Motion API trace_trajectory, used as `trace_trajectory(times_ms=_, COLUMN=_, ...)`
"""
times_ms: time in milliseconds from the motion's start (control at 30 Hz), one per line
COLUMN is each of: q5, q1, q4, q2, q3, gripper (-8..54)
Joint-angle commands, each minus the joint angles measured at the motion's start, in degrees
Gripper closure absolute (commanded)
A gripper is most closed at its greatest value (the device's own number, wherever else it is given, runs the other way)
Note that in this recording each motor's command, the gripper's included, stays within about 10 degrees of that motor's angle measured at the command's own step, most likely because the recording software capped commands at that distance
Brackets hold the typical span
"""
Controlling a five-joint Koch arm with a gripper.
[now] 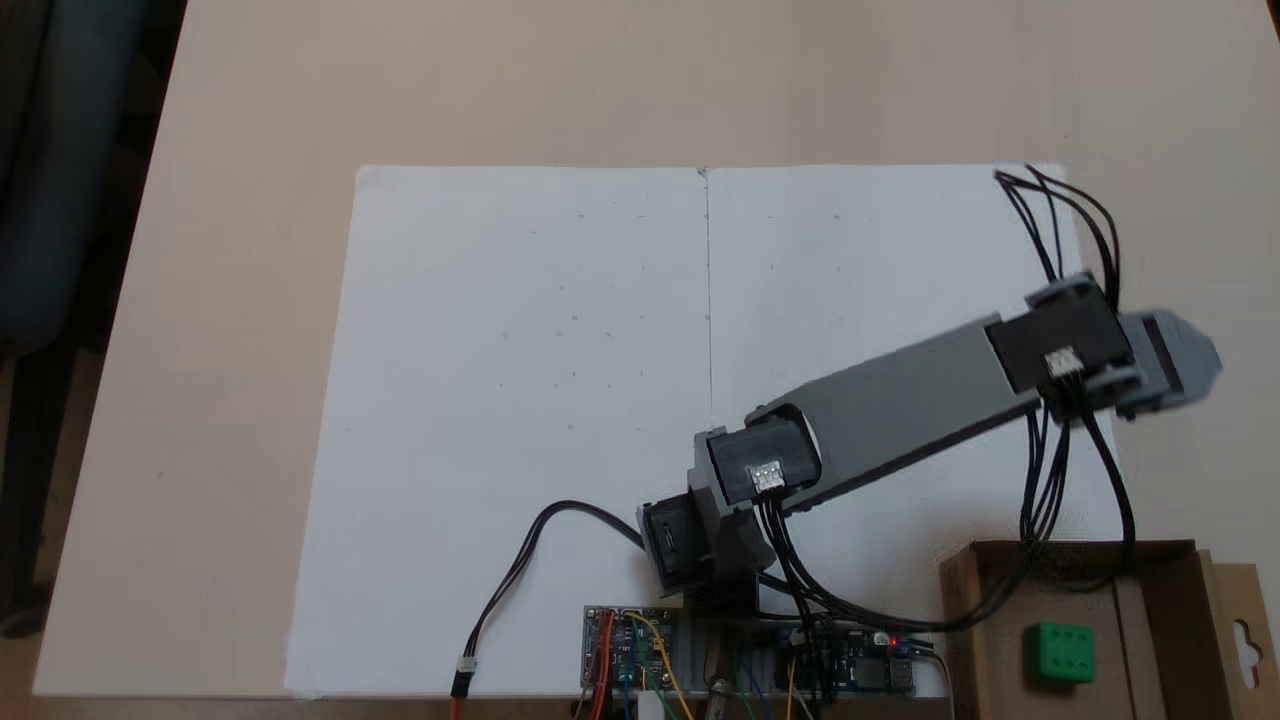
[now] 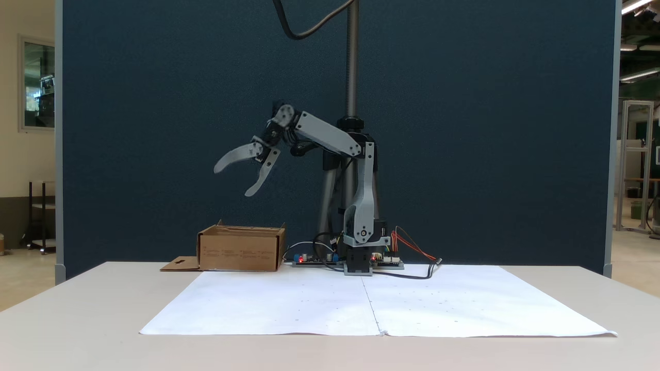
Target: Grasp a green dice and put it in the bin.
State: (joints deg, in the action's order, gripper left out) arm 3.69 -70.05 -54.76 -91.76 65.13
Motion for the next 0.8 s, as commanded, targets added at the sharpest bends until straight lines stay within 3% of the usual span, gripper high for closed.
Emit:
trace_trajectory(times_ms=0, q5=4.2, q1=5.3, q4=4.6, q2=-3.0, q3=-1.8, gripper=1.1)
trace_trajectory(times_ms=400, q5=4.1, q1=36.2, q4=13.5, q2=-5.8, q3=1.4, gripper=0.1)
trace_trajectory(times_ms=767, q5=1.7, q1=56.3, q4=39.5, q2=-19.4, q3=41.9, gripper=0.4)
